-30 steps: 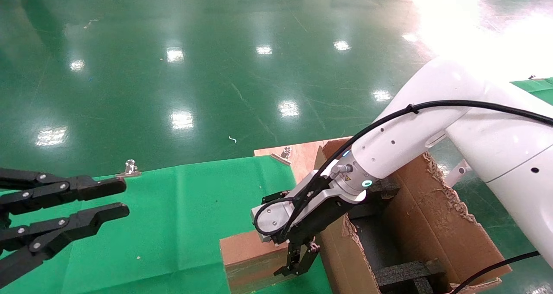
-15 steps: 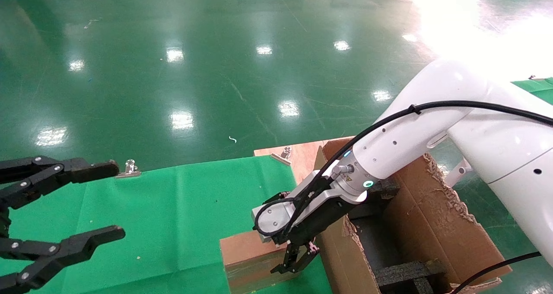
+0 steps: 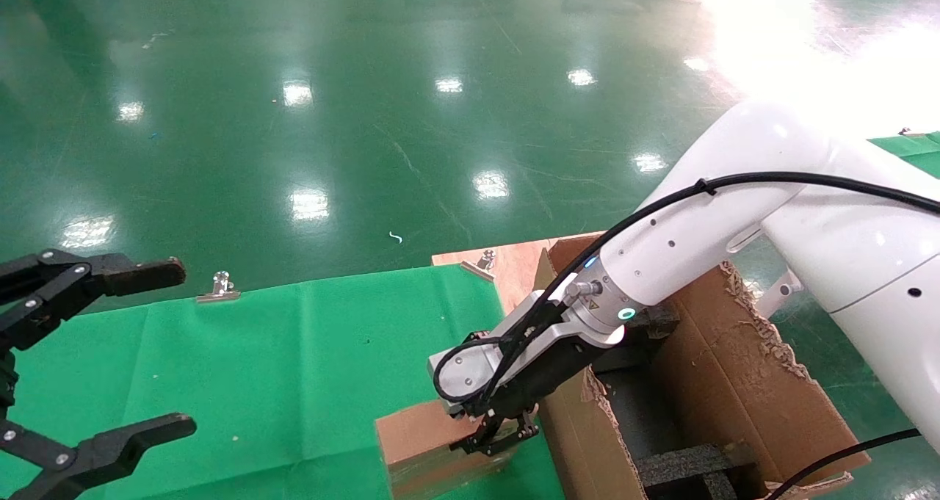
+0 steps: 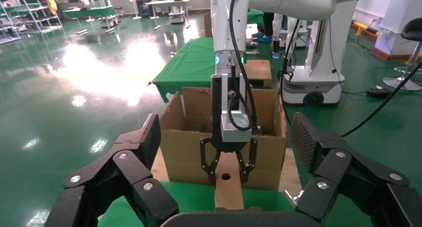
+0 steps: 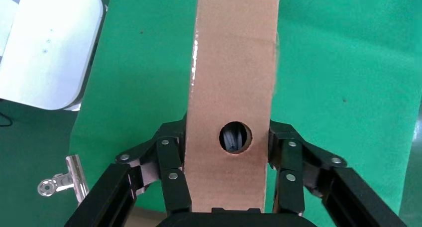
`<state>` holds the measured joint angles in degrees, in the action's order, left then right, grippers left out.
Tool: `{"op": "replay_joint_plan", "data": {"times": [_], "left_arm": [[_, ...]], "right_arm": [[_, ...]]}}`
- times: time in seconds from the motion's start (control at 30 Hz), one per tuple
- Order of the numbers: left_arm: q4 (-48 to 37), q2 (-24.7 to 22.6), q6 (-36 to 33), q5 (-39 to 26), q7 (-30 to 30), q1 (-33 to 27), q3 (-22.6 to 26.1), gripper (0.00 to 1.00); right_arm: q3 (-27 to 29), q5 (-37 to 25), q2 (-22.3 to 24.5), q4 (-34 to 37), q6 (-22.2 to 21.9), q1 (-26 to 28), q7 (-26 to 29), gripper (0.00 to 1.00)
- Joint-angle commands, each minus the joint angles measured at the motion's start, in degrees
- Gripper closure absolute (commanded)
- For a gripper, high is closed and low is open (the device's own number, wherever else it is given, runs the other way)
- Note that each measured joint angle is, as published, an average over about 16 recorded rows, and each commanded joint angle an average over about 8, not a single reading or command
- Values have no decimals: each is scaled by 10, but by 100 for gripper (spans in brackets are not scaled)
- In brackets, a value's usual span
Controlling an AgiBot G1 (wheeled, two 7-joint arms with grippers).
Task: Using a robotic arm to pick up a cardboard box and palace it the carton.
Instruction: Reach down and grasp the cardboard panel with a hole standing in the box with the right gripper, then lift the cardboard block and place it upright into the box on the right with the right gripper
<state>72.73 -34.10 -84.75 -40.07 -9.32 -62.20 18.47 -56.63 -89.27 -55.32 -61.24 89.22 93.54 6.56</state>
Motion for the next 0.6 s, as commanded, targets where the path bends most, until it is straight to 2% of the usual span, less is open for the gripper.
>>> {"op": "replay_joint_plan", "data": {"times": [0.03, 0.3, 0.6], "left_arm": [[0, 0, 0, 0, 0, 0, 0, 0], [0, 0, 0, 0, 0, 0, 0, 0], [0, 0, 0, 0, 0, 0, 0, 0]], "right_arm": [[0, 0, 0, 0, 0, -1, -1, 100], [7, 10, 12, -3, 5, 38, 11, 100], [-18, 46, 29, 3, 19, 177, 2, 100]]}}
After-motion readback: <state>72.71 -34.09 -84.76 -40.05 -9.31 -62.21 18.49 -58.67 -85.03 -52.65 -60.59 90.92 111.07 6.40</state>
